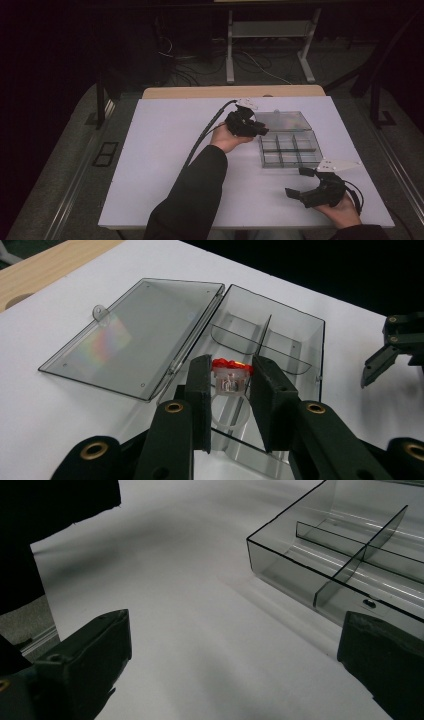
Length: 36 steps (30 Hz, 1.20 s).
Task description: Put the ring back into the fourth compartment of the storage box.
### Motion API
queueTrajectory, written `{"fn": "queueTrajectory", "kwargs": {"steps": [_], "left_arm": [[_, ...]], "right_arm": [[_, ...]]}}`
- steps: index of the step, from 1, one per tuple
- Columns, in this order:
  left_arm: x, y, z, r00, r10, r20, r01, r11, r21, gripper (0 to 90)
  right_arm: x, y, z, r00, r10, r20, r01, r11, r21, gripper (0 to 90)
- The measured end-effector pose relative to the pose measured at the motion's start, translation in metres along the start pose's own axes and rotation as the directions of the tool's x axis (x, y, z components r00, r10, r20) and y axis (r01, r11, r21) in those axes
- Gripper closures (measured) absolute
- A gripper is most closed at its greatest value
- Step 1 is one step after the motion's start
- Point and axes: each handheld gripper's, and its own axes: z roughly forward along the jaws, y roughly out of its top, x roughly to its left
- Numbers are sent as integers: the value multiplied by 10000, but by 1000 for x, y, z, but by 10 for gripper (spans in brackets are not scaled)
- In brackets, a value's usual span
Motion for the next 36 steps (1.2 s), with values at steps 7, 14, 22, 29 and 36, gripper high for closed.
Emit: {"fn": "queueTrajectory", "kwargs": {"steps": [7, 14, 22, 29, 36], "left_arm": [[2, -4, 9, 9998, -174, -72, 174, 9998, -58, 696], [2, -10, 14, 9992, -349, -198, 343, 9990, -298, 696], [4, -17, 26, 9985, -542, -114, 538, 9979, -358, 695], [6, -22, 37, 9976, -685, -44, 683, 9972, -292, 694], [6, -29, 50, 9964, -846, -18, 845, 9963, -149, 693]], "right_arm": [[0, 0, 0, 10000, -21, 21, 21, 10000, 44, 3], [0, 0, 1, 10000, -50, -8, 50, 10000, 56, 3], [0, 0, 1, 10000, -37, -7, 37, 10000, 81, 3], [0, 0, 1, 10000, -59, -37, 59, 9999, 95, 3], [0, 0, 2, 10000, -78, -48, 78, 9999, 113, 3]]}}
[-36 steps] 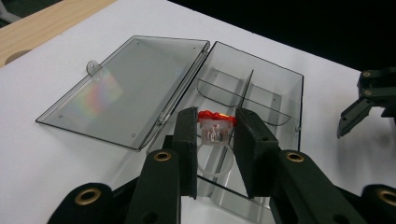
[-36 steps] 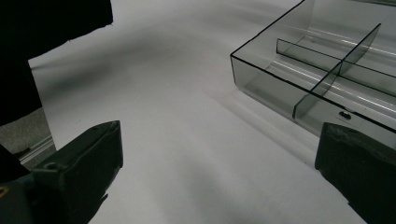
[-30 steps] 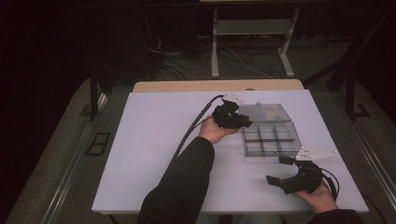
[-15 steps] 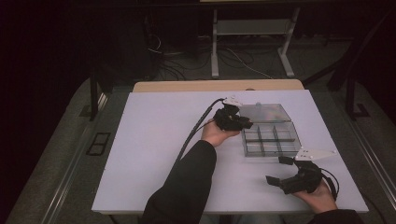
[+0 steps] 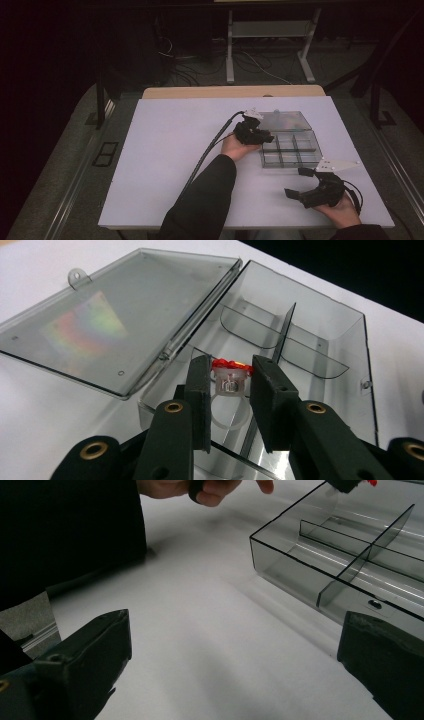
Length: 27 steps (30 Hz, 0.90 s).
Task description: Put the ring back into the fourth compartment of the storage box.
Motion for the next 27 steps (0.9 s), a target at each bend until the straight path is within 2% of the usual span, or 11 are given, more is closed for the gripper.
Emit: {"fn": "queueTrajectory", "kwargs": {"steps": [8, 12, 17, 21, 24, 27], "left_arm": [[0, -5, 7, 9999, -117, -53, 117, 9999, -52, 662], [-1, -4, 6, 9999, -151, -20, 151, 9998, -103, 585], [-4, 0, -1, 9998, -151, 88, 152, 9998, -90, 555], [-6, 4, -10, 10000, -5, 81, 6, 10000, -78, 455], [-7, 7, -17, 9998, 73, 189, -72, 10000, -52, 441], [-8, 9, -24, 9995, 67, 308, -64, 9999, -95, 380]], "right_arm": [[0, 0, 0, 10000, -15, 19, 15, 10000, 28, 3], [0, 0, 1, 10000, -36, 48, 36, 10000, 78, 3], [0, 0, 0, 10000, -11, 65, 10, 10000, 72, 3], [0, 0, 0, 10000, 0, 12, 0, 10000, 73, 3], [0, 0, 0, 10000, 4, 18, -4, 10000, 58, 3], [0, 0, 0, 10000, 42, 22, -43, 10000, 50, 3]]}}
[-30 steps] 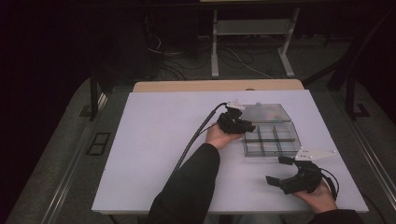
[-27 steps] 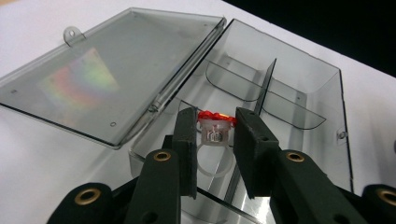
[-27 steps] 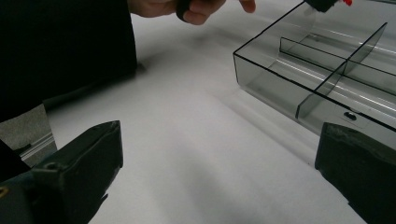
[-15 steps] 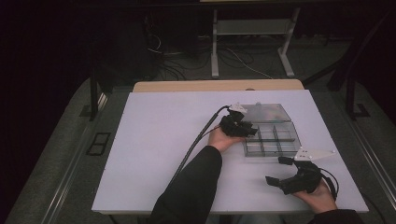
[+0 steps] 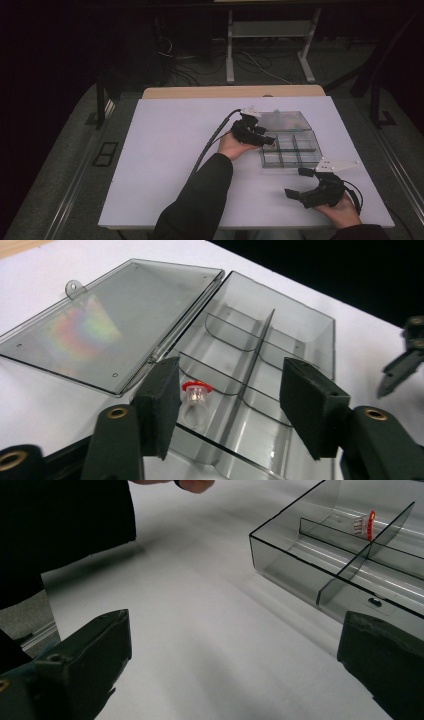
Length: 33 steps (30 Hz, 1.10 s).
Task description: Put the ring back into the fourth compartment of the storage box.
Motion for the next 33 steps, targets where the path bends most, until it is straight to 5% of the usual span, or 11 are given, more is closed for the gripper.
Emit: {"fn": "queueTrajectory", "kwargs": {"steps": [11, 21, 33], "left_arm": [[-7, 7, -29, 9987, 212, -471, -202, 9996, 215, 219], [-6, 5, -57, 9983, -252, -535, 263, 9995, 199, 0], [-15, -10, -101, 9943, -367, -1002, 359, 9993, -94, 0]], "right_arm": [[0, 0, 0, 10000, 11, 14, -11, 10000, -6, 3], [0, 0, 0, 10000, 38, 17, -38, 10000, -53, 3], [0, 0, 0, 10000, 13, 92, -12, 10000, -75, 3]]}}
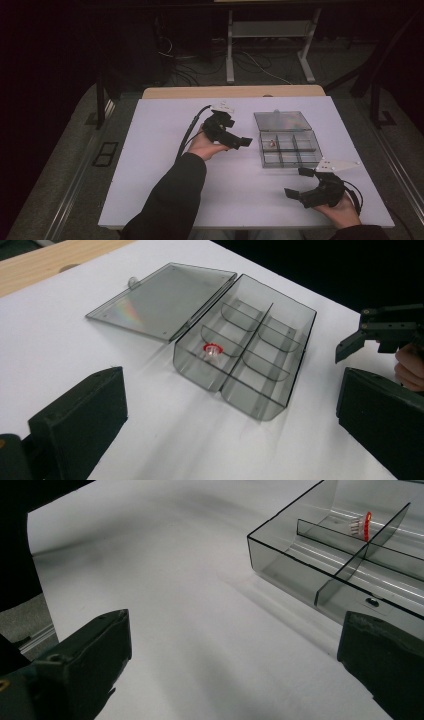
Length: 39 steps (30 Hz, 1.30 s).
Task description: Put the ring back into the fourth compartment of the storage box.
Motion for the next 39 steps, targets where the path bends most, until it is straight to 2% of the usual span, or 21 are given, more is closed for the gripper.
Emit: {"fn": "queueTrajectory", "kwargs": {"steps": [6, 9, 11, 21, 25, 39], "left_arm": [[-5, -12, -22, 9997, 73, -231, -76, 9999, -139, 0], [-7, -20, -31, 9994, -24, -354, 16, 9998, -220, 0], [-8, -25, -36, 9985, 47, -548, -57, 9998, -181, 0], [-17, -50, -65, 9955, -214, -925, 179, 9991, -384, 0], [-19, -64, -76, 9941, -446, -992, 384, 9972, -635, 0], [-23, -122, -99, 9866, -1053, -1246, 957, 9921, -807, 0]], "right_arm": [[0, 0, 0, 10000, -23, 17, 23, 10000, 25, 3], [1, 0, 0, 10000, -37, 26, 36, 10000, 32, 3], [1, 0, 0, 10000, -32, 38, 32, 10000, 34, 3], [1, 0, 0, 10000, 2, 66, -2, 10000, 54, 3], [1, 0, 0, 10000, -56, 77, 56, 10000, 41, 3], [1, -1, 0, 9999, -36, 114, 35, 10000, 55, 3]]}}
